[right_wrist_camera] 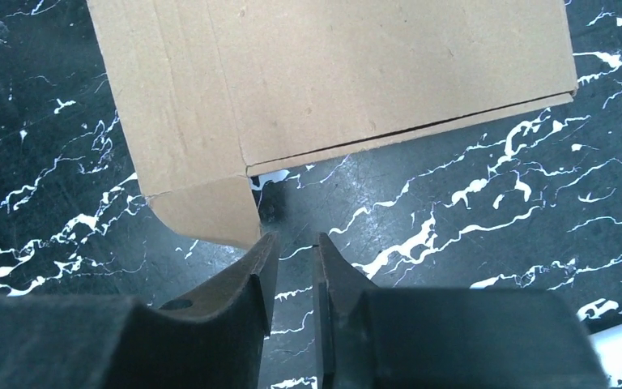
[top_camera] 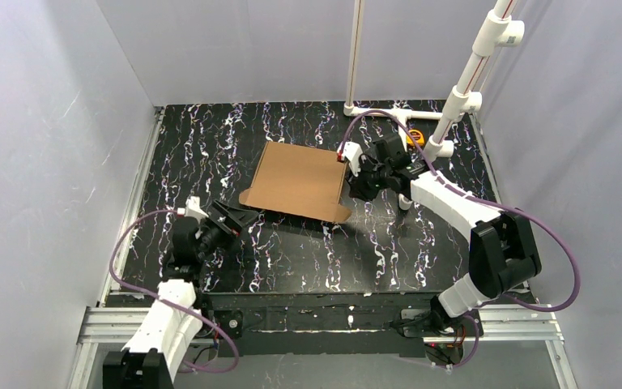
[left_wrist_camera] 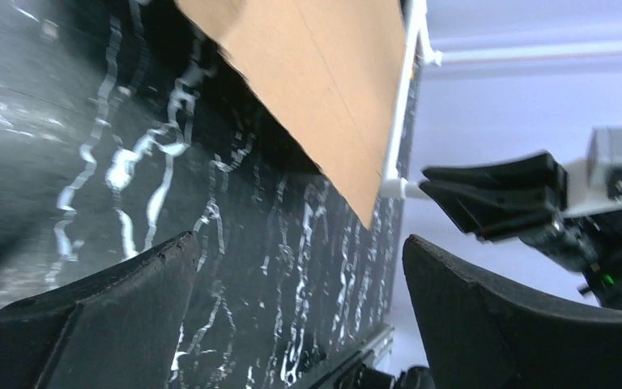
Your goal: Fold the paper box
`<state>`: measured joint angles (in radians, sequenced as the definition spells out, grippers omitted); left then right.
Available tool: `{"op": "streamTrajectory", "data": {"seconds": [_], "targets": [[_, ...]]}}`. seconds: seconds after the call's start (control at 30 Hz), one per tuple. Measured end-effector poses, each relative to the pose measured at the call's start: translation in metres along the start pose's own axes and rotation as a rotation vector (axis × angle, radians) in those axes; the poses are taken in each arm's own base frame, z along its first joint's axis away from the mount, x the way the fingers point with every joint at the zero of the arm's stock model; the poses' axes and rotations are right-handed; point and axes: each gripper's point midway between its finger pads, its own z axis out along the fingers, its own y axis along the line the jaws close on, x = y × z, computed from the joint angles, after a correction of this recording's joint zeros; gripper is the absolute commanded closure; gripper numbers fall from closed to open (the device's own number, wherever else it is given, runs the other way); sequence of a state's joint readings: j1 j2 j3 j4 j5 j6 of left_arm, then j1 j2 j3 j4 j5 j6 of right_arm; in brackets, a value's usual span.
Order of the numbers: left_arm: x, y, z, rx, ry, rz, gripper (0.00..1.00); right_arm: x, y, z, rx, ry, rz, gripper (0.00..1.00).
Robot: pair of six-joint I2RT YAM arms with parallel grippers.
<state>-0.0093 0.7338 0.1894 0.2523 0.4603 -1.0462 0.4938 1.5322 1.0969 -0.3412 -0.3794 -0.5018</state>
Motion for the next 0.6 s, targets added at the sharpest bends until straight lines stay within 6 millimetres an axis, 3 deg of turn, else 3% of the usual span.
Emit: {"op": "streamTrajectory", "data": {"seconds": [0.1,0.23,0.47,0.6], "targets": [[0.016,-0.01,-0.002,0.078,0.021,0.0,0.04,0.001,0.001,-0.001,-0.02,-0.012,0.007,0.69],[0.02,-0.028,0.005,0.151,0.029,0.004,0.04,0.001,0.005,0.0,-0.048,-0.023,0.01,0.68],[0.041,-0.013,0.038,0.079,0.109,-0.054,0.09,0.002,0.008,0.0,-0.075,-0.033,0.009,0.68],[0.039,-0.019,0.056,0.09,0.115,-0.065,0.17,0.002,0.008,-0.001,-0.079,-0.037,0.003,0.68]]}}
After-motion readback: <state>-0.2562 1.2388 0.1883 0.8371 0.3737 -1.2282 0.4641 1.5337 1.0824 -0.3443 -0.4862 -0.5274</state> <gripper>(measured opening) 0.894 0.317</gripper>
